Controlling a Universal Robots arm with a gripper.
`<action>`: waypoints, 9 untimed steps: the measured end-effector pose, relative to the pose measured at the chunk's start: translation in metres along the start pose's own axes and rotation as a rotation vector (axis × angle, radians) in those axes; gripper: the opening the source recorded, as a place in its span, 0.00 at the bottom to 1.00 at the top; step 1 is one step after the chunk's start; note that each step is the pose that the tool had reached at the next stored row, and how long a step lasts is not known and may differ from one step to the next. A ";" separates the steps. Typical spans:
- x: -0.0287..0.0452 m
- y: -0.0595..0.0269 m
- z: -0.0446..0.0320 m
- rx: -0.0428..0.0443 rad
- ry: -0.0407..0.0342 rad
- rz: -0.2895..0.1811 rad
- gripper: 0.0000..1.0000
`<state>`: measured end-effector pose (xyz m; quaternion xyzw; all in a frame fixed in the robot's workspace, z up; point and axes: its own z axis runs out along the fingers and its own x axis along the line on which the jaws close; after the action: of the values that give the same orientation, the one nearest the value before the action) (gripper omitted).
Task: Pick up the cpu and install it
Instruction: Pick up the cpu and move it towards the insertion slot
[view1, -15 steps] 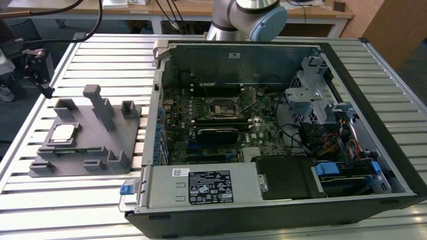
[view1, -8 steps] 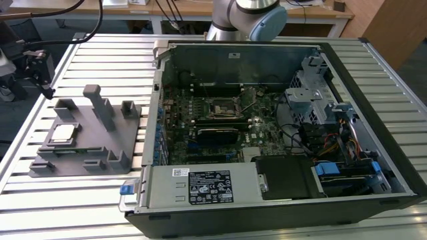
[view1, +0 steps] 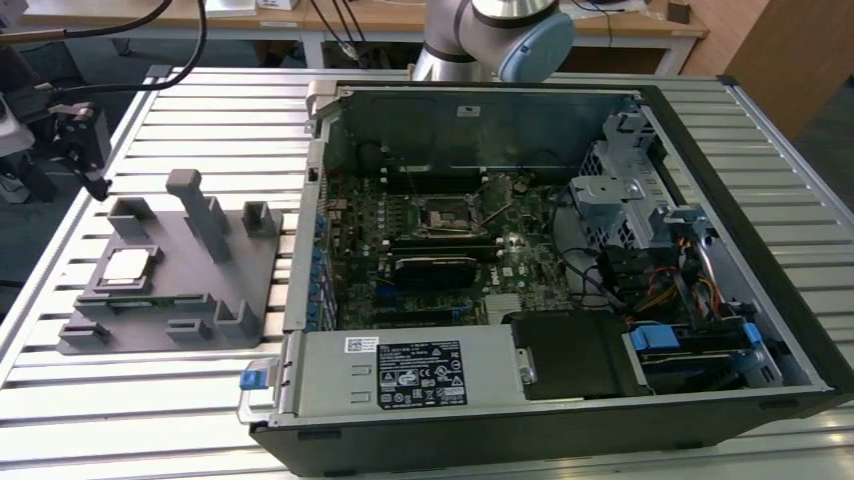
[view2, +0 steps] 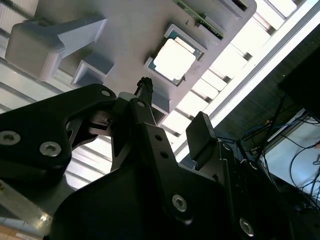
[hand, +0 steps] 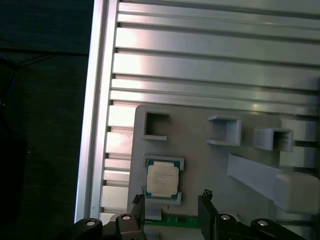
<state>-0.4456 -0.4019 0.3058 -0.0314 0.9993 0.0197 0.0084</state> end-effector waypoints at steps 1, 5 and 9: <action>0.0000 0.0000 0.0004 0.0000 0.0000 0.000 0.54; 0.0000 -0.0001 0.0020 0.0001 0.0004 0.000 0.54; 0.0000 -0.0002 0.0044 0.0024 0.0005 0.000 0.54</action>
<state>-0.4455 -0.4020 0.3015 -0.0315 0.9993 0.0185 0.0082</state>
